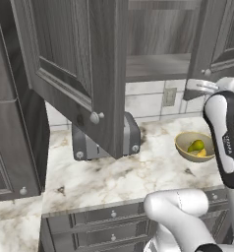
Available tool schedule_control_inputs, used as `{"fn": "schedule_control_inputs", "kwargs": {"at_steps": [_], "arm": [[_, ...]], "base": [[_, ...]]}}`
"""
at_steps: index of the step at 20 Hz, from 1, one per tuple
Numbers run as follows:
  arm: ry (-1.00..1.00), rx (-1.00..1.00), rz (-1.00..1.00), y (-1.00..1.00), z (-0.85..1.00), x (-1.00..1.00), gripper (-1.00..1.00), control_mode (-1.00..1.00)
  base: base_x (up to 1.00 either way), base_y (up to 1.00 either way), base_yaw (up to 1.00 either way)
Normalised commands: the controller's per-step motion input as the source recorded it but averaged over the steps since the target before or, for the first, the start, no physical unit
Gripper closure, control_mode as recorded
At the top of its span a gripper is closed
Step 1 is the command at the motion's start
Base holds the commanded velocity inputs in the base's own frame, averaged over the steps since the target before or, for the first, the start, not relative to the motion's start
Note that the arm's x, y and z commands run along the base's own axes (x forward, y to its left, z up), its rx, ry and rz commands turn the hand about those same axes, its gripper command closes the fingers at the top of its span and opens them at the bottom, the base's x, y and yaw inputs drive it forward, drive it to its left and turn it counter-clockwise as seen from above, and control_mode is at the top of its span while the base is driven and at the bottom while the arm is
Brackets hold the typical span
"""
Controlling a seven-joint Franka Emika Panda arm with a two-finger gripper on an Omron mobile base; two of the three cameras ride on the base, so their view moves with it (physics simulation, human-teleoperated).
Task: Open the cabinet. Pick the banana and pear from the cabinet and place them into the bowl. Then close the cabinet.
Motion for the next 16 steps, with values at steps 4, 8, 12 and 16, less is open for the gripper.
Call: {"fn": "schedule_control_inputs", "kwargs": {"at_steps": [4,8,12,16], "arm": [[0.17,0.03,-0.04,-0.23,0.00,1.00,-1.00,-1.00],[0.11,0.00,-0.01,-0.21,-0.15,1.00,-1.00,-1.00],[0.06,0.00,-0.01,-0.17,-0.27,1.00,-1.00,-1.00],[-0.01,-0.05,-0.01,-0.03,-0.37,0.85,-1.00,-1.00]], "base": [[0.00,0.00,0.00],[0.00,0.00,0.00],[0.00,0.00,0.00],[0.00,0.00,0.00]]}}
